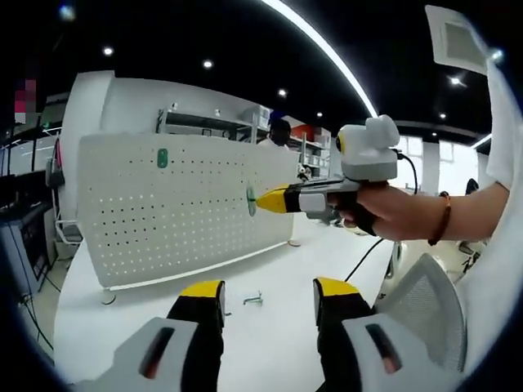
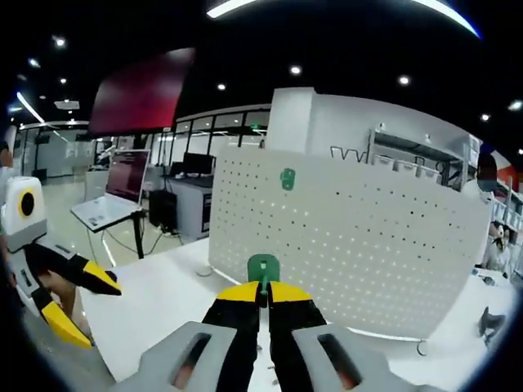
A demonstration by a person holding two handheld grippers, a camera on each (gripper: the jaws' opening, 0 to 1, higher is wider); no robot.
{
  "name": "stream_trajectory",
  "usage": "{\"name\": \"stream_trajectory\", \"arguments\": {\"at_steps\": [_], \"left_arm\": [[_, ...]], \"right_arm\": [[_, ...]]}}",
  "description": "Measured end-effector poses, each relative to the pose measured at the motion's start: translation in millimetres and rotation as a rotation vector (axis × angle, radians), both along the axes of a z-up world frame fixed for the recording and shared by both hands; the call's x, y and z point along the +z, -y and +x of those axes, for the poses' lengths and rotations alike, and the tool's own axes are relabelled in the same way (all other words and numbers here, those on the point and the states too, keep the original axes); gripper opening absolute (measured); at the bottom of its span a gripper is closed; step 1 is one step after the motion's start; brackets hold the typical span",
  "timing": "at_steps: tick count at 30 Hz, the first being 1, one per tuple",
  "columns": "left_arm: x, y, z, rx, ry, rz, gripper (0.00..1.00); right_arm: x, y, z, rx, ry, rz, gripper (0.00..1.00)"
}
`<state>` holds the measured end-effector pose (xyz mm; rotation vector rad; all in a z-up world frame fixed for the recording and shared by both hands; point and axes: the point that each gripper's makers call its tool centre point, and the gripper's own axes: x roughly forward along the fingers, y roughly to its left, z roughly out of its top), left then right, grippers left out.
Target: Insert the hook assembly into the mounting plate slot until the hook locks in place.
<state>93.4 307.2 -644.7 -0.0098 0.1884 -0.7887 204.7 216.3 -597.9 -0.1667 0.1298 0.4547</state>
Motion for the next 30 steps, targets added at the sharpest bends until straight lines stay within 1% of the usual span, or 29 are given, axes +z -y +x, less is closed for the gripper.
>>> {"name": "stream_trajectory", "arguments": {"at_steps": [1,4,6,10,14,17,19,23,30], "left_arm": [[0.3,-0.4,0.2,-0.001,0.010,0.001,0.47],[2.8,-0.9,0.5,-0.002,0.030,-0.006,0.52],[4.7,-2.4,1.3,-0.005,0.047,-0.006,0.54],[12.7,-4.8,1.8,-0.012,0.073,-0.035,0.56],[13.1,-4.7,4.6,-0.023,0.082,-0.036,0.59],[13.1,-4.6,6.1,-0.029,0.088,-0.027,0.60],[16.3,-4.6,7.4,-0.034,0.100,-0.037,0.62],[19.5,-5.6,10.4,-0.038,0.118,-0.025,0.64],[20.5,-8.2,17.0,-0.046,0.127,-0.013,0.64]], "right_arm": [[2.7,-0.7,2.2,-0.008,0.004,0.016,0.01],[5.5,-3.2,6.7,-0.017,0.016,0.010,0.01],[9.6,-4.3,10.5,-0.026,0.025,0.019,0.01],[18.2,-5.5,19.5,-0.044,0.039,0.030,0.01],[25.8,-2.9,29.8,-0.080,0.054,0.053,0.01],[29.1,-2.6,35.5,-0.091,0.060,0.064,0.01],[31.5,-2.8,38.7,-0.095,0.066,0.071,0.01],[35.9,-2.0,46.4,-0.109,0.072,0.082,0.01],[44.7,-2.8,63.6,-0.139,0.079,0.114,0.01]]}}
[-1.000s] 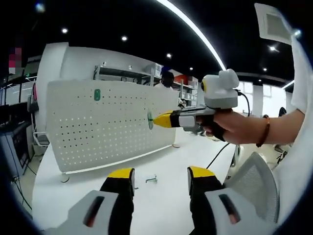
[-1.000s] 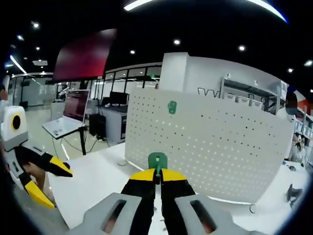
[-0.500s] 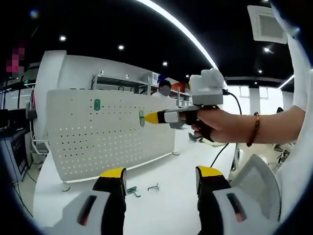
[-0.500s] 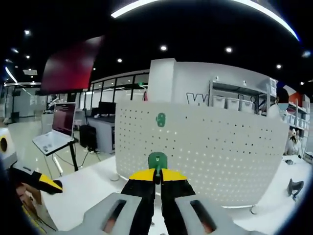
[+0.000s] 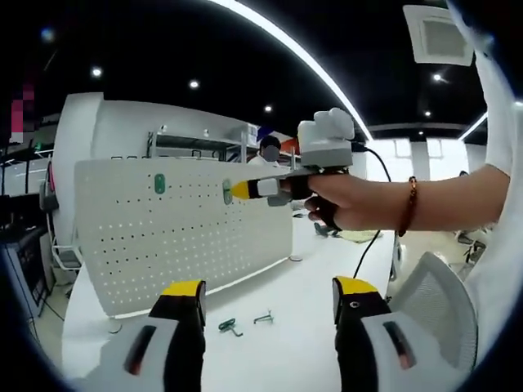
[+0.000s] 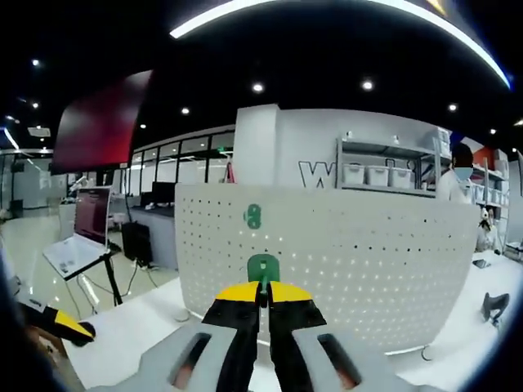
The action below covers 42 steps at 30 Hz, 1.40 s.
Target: Insert the hook assembly into the mounting plate slot until the hook locks in place.
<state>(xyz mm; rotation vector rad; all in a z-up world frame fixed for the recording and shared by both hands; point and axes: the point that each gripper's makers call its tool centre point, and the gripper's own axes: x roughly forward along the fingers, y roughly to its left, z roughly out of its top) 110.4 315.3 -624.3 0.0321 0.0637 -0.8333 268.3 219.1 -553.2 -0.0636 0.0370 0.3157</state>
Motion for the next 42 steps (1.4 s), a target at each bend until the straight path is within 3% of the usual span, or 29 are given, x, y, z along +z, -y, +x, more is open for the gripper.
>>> {"name": "stream_trajectory", "arguments": {"at_steps": [18,42], "left_arm": [[3.9,-33.1,0.8,0.052,0.014,0.008,0.69],[1.1,-41.0,10.1,0.056,0.000,-0.015,0.72]], "right_arm": [[23.4,-10.8,39.5,-0.033,0.047,0.043,0.01],[31.5,-15.0,85.5,-0.107,0.055,0.105,0.01]]}}
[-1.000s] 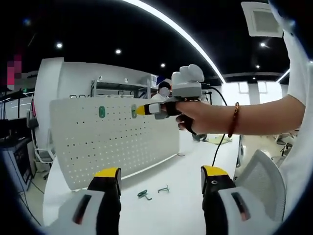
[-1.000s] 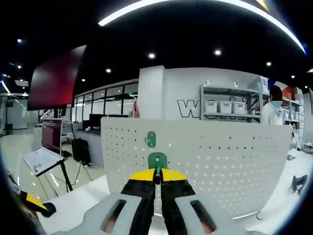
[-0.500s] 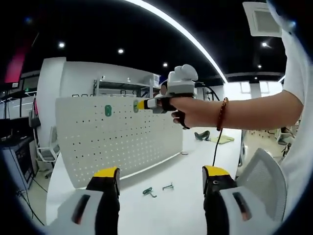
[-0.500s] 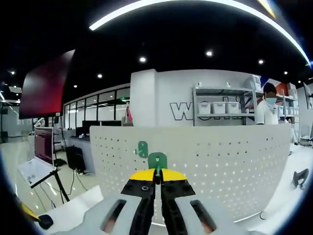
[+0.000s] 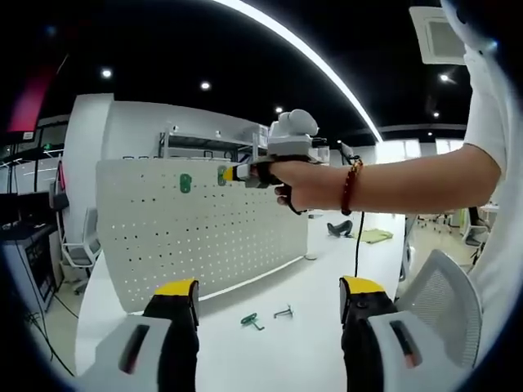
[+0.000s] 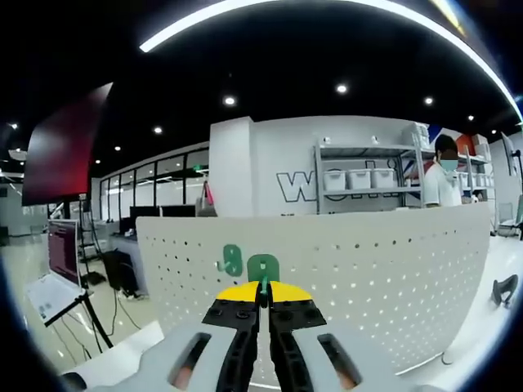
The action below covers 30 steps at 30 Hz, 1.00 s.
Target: Insert the hook assembly into the mounting plate slot until the hook locks in place.
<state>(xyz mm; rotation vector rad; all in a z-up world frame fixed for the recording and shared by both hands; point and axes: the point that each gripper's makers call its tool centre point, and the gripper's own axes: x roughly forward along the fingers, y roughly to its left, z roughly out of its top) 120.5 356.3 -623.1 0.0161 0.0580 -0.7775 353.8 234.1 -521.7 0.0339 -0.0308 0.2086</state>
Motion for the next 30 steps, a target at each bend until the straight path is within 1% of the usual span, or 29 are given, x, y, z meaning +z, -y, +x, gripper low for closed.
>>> {"name": "stream_trajectory", "arguments": {"at_steps": [2,9,12,15,18,20,25,30], "left_arm": [[-0.5,-1.0,0.6,0.002,0.001,0.001,0.72],[-4.9,-2.8,3.0,0.004,-0.009,0.000,0.72],[-2.1,-4.2,4.9,0.006,-0.014,-0.037,0.72],[-3.3,-4.4,5.3,0.006,-0.010,-0.017,0.72],[-3.0,-5.2,6.6,0.011,-0.013,-0.029,0.72],[-3.8,-6.2,6.7,0.013,-0.015,-0.025,0.72],[-5.9,-10.8,7.7,0.020,-0.020,-0.023,0.72],[-4.4,-13.9,10.8,0.028,-0.021,-0.034,0.72]], "right_arm": [[-0.7,-0.6,6.1,0.001,-0.006,0.011,0.01],[-0.2,-0.3,15.7,-0.010,-0.009,0.030,0.01],[0.2,-0.8,18.4,-0.012,-0.008,0.033,0.01],[1.3,-1.8,18.0,-0.018,-0.005,0.038,0.01],[-1.1,-4.5,23.3,-0.014,-0.009,0.028,0.01],[-2.4,-4.4,25.6,-0.019,-0.014,0.039,0.01],[-2.0,-6.6,32.4,-0.023,-0.013,0.028,0.01],[-0.2,-5.1,38.8,-0.032,-0.012,0.040,0.01]]}}
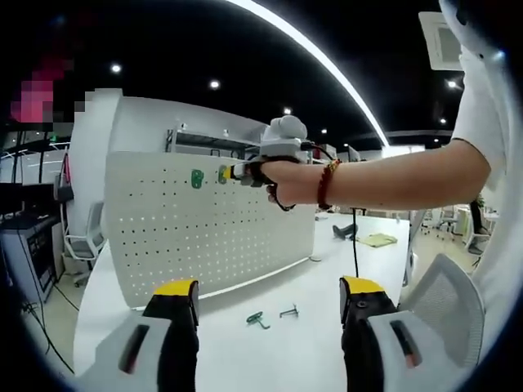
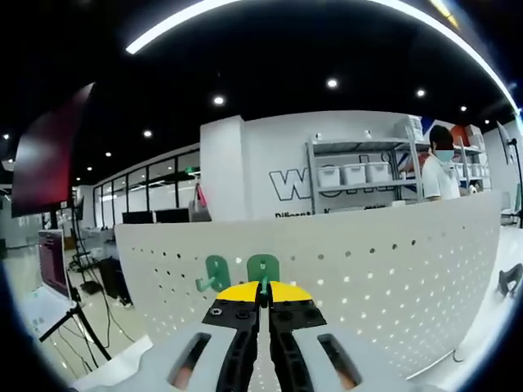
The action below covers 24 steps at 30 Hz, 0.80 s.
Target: Insert the hook assembly into the mounting plate slot until the hook locks in place.
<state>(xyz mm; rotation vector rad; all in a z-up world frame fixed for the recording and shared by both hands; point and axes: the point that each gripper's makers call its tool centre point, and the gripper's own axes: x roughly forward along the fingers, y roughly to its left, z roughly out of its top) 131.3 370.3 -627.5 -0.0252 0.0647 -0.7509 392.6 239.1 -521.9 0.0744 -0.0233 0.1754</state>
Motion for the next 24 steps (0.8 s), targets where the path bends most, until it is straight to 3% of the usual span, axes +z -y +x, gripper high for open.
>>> {"name": "stream_trajectory", "arguments": {"at_steps": [24], "left_arm": [[-10.6,0.1,-2.6,0.001,-0.030,0.003,0.71]], "right_arm": [[-2.6,-1.4,21.6,-0.021,-0.019,-0.005,0.01]]}}
